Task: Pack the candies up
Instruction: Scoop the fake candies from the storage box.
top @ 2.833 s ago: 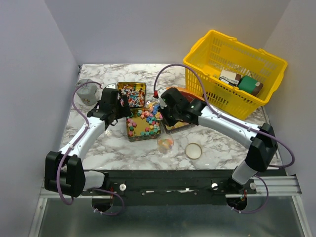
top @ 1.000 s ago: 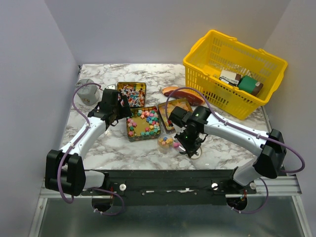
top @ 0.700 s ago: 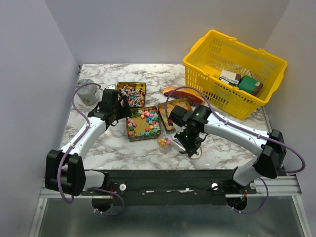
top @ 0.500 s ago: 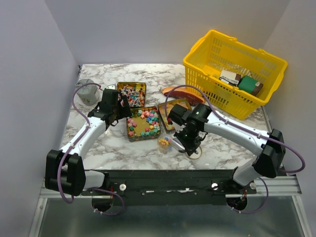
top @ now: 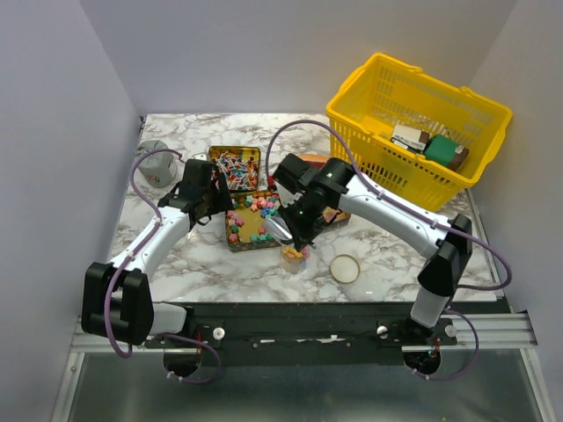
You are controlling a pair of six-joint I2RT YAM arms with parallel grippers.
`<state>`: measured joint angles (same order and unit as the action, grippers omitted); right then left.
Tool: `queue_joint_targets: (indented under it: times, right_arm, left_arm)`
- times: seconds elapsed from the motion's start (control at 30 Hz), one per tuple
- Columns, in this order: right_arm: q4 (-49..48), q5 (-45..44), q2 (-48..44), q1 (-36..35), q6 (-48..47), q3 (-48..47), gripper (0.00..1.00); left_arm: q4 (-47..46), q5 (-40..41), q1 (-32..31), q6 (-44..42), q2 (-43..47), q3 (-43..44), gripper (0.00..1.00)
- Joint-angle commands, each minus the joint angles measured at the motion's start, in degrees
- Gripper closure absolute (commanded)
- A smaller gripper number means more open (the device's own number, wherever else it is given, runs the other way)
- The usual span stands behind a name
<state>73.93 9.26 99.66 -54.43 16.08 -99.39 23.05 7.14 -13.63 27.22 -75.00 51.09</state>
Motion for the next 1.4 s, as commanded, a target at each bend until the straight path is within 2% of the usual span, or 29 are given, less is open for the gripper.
queue_joint_targets:
  times: [0.0, 0.1, 0.23, 0.43, 0.67, 0.87, 1.1, 1.37]
  right_arm:
    - [-3.53, 8.04, 6.07, 0.29, 2.03, -7.03, 0.99]
    - [-4.84, 12.44, 8.53, 2.40, 4.04, -9.06, 0.99]
    - [-9.49, 24.71, 9.77, 5.56, 8.61, -7.05, 0.99]
    - [-10.04, 31.86, 13.54, 7.41, 15.38, -7.74, 0.99]
    - [-4.94, 26.43, 18.55, 7.94, 19.61, -11.87, 0.99]
    - [-4.67, 22.30, 21.36, 8.90, 21.63, -11.70, 0.99]
    - [-4.94, 20.80, 24.53, 10.40, 23.03, -10.47, 0.99]
    - [-7.13, 18.52, 28.13, 12.07, 24.00, -11.17, 0.99]
  left_arm:
    - [0.68, -3.34, 0.18, -0.68, -0.50, 0.33, 0.20]
    - [0.94, -4.85, 0.18, -0.59, -0.76, 0.06, 0.25]
    - [1.47, -5.99, 0.18, -0.59, -1.11, 0.24, 0.27]
    - [2.70, -6.17, 0.18, -0.77, -2.08, 1.12, 0.26]
    - [3.76, -5.64, 0.18, -0.68, -3.13, 1.64, 0.26]
    - [4.37, -6.08, 0.18, -0.42, -4.53, 1.64, 0.29]
    - [5.69, -6.96, -0.26, -0.33, -6.91, 2.08, 0.43]
    - [6.39, -7.66, -1.05, -0.50, -9.10, 2.26, 0.55]
